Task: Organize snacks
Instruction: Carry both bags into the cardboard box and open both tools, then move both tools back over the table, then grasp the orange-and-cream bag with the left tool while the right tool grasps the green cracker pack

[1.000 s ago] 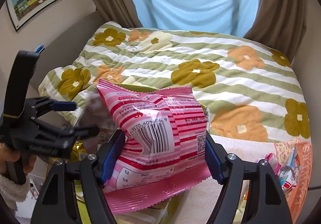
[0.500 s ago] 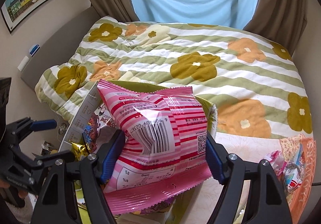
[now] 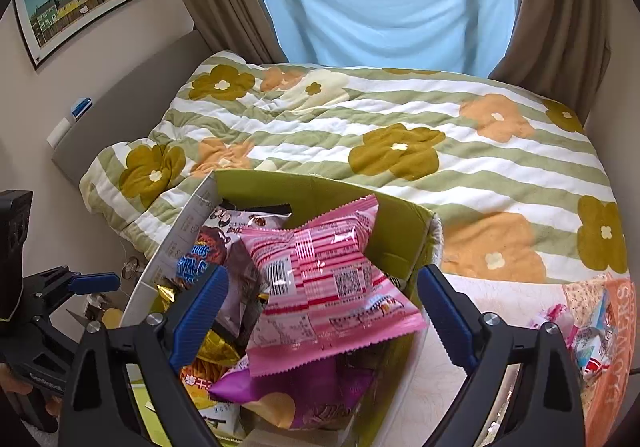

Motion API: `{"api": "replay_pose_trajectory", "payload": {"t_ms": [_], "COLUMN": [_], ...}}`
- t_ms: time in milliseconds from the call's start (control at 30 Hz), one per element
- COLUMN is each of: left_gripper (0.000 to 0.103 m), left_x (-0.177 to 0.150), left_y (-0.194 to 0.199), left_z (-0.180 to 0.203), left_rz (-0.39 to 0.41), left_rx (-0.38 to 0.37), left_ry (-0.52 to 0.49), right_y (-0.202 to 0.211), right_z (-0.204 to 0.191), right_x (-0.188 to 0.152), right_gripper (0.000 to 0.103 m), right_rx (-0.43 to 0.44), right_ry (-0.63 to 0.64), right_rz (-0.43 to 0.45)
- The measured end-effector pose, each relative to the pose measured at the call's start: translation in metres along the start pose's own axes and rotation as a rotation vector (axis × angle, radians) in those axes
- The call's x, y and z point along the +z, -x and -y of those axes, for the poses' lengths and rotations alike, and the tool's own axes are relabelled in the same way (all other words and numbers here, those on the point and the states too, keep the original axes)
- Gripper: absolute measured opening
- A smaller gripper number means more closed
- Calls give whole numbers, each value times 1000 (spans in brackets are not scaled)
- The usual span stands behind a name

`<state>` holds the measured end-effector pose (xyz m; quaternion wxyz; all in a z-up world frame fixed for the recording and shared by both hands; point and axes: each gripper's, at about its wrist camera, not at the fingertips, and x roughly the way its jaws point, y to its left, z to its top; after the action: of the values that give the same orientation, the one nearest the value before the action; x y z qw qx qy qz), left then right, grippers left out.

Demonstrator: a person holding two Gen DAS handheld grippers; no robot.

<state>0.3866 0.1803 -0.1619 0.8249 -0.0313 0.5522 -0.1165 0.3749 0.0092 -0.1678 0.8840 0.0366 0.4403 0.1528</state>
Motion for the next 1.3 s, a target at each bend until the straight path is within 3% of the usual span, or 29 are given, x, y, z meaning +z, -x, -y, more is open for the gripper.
{"api": "replay_pose_trajectory", "payload": {"t_ms": [200, 400, 633, 900, 1133, 1300], "left_gripper": [103, 103, 103, 103, 103, 103], "left_x": [-7, -10, -13, -25, -31, -32], "left_y": [21, 30, 33, 30, 1, -36], "left_z": [9, 35, 91, 173, 261, 323], "left_rz": [53, 88, 101, 116, 40, -43], "left_rx": [-4, -70, -136, -199, -284, -268], "left_ry": [-34, -109, -251, -400, -591, -792], "right_y": [29, 73, 125, 172, 182, 173], "right_z": [0, 11, 48, 98, 131, 149], "right_x": [-4, -21, -56, -121, -182, -220], "right_gripper": [94, 94, 94, 94, 94, 94], "right_rx": [-18, -101, -204, -319, -376, -371], "right_ry": [-3, -32, -125, -233, -285, -347], "right_rz": [22, 48, 39, 26, -46, -104]}}
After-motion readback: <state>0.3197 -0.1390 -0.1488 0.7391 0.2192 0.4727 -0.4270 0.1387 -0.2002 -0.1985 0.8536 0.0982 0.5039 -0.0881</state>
